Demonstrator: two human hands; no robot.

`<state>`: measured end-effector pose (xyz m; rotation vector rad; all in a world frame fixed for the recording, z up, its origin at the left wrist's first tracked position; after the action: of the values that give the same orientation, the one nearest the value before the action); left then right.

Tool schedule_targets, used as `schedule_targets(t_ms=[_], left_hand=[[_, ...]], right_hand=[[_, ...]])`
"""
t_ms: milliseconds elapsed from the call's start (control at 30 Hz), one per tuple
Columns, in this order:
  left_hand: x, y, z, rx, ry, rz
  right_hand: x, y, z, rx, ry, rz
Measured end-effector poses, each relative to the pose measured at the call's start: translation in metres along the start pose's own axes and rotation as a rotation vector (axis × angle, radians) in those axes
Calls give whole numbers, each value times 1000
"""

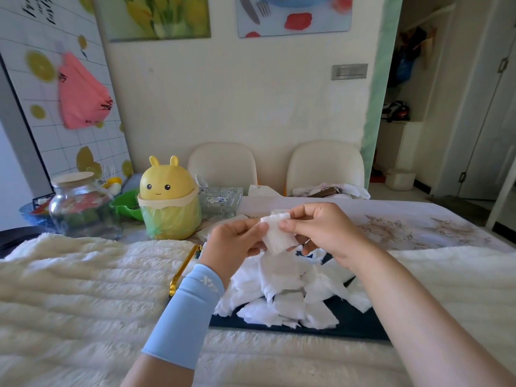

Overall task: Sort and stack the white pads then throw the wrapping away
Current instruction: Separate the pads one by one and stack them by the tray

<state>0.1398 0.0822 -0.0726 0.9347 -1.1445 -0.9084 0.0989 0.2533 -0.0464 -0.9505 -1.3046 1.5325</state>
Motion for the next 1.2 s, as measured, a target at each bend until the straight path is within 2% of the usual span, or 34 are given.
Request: schedule_targets(t_ms=[133, 300, 400, 533, 767, 900, 967, 1033, 1133, 1200], left_hand=[[-8, -4, -2, 101, -94, -252], [-4, -8, -4, 185, -74, -370], [1, -6, -3, 181, -54, -348], [-3, 1, -7, 135, -129, -268], [-5, 8, -10, 107, -160, -234], [-7, 15, -13, 121, -197, -274], [-4, 21, -15, 58, -147, -200], [6, 22, -12, 3, 19, -149], [26, 11, -7, 22, 217, -227], [36, 3, -4, 63, 257, -295]], right_hand=[[-1, 0, 0, -7, 53, 73], [13, -9, 2, 97, 167, 83], [9, -21, -2, 138, 58, 79], [-10, -25, -8, 140, -59, -82], [-12, -24, -8, 170, 16, -250], [-15, -19, -7, 98, -33, -132], [-17, -20, -5, 107, -34, -78], [-13, -19, -2, 146, -16, -78], [6, -15, 5, 229, 65, -348], [12, -6, 7, 173, -2, -538]])
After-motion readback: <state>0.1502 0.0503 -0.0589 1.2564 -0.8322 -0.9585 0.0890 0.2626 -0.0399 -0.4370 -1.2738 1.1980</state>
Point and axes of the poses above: each hand's wrist, its own z-axis towards the middle knuckle, its own x-axis out of the back of the hand, y = z × x, the point moved 7 cm from there along z, towards the middle knuckle, and after that the axes turned 15 degrees about z, right-handed, at the moved point
